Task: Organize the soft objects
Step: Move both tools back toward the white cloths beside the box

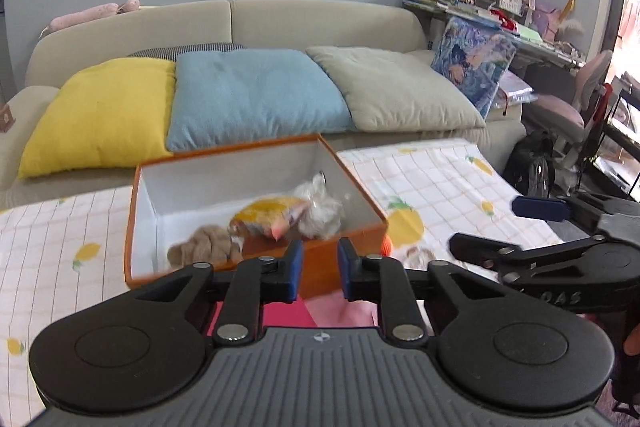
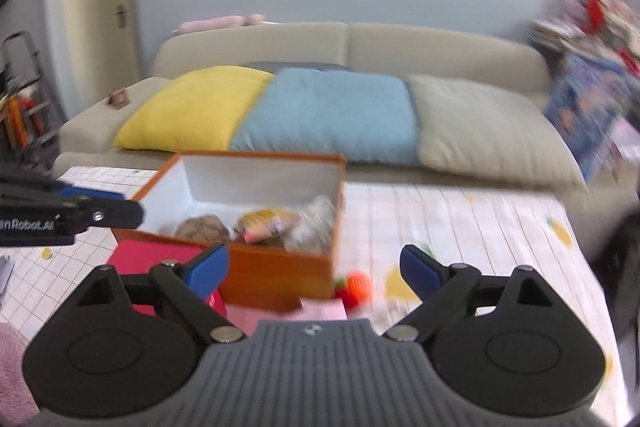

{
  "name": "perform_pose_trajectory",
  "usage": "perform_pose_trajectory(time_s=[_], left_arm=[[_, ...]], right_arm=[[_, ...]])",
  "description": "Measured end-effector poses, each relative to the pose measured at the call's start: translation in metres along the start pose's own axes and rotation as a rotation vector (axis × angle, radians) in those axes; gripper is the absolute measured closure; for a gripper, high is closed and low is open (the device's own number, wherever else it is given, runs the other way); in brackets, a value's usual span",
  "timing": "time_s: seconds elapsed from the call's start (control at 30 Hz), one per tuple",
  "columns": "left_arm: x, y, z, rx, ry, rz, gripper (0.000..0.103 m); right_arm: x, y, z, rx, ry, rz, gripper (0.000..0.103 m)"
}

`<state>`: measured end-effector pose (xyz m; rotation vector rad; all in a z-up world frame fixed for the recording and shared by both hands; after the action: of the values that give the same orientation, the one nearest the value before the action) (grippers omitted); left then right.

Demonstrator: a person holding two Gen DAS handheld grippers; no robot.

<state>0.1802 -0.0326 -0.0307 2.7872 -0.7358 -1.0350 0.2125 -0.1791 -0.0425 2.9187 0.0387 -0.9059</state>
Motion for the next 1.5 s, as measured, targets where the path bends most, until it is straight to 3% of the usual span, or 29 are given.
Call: perform_pose_trajectory(time_s=[0.2, 0.53, 0.73, 0.87, 0.93, 1.0, 1.27, 1.37, 1.43, 1.47, 1.5], left_arm=[[0.008, 0.018, 0.04, -0.066, -0.049, 0.067, 0.091], [0.037, 0.031, 0.1, -0.142, -0.179, 0.152, 0.091], [0.054, 0.032, 0.112, -0.189, -0.213, 0.184, 0.091], [0.072, 0.048, 0.108, -0.08, -0.236, 0.199, 0.064], [0.08, 0.056, 0.108, -0.006, -0.253, 0.209, 0.056], [0.093, 0.062, 0.11, 0.06, -0.283, 0.222, 0.04], [0.135, 0.069, 0.13, 0.352, -0.414, 0.136, 0.028], [0.147, 0.068, 0.136, 0.389, -0.454, 0.117, 0.028], [0.153, 0.065, 0.135, 0.358, -0.459, 0.117, 0.029], [0.155, 0.063, 0.134, 0.33, -0.463, 0.127, 0.036], [0.156, 0.062, 0.132, 0.301, -0.461, 0.134, 0.053]], right_arm=[[-0.017, 0.026, 0.054, 0.04, -0.1, 0.103, 0.013], [-0.008, 0.045, 0.131, 0.066, -0.337, 0.142, 0.019], [0.005, 0.047, 0.149, 0.087, -0.427, 0.143, 0.019], [0.012, 0.054, 0.151, 0.124, -0.456, 0.152, 0.019], [0.016, 0.058, 0.153, 0.14, -0.471, 0.157, 0.019], [0.02, 0.063, 0.154, 0.164, -0.478, 0.163, 0.019], [0.029, 0.074, 0.162, 0.238, -0.517, 0.177, 0.019], [0.032, 0.072, 0.164, 0.24, -0.523, 0.166, 0.019], [0.034, 0.071, 0.165, 0.24, -0.53, 0.161, 0.019], [0.035, 0.071, 0.166, 0.241, -0.533, 0.159, 0.019], [0.036, 0.071, 0.166, 0.242, -0.534, 0.157, 0.019]])
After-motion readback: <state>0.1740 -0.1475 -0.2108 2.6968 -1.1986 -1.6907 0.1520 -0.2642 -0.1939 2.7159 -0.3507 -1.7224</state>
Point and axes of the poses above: each gripper's, at about its wrist camera, not at the fingertips, and x roughly the way its jaws point, y to its right, z to its underside, the point moved 8 cm from there along x, roughly the way its jaws point, and after that the axes turned 15 degrees about z, right-handed, at the moved point
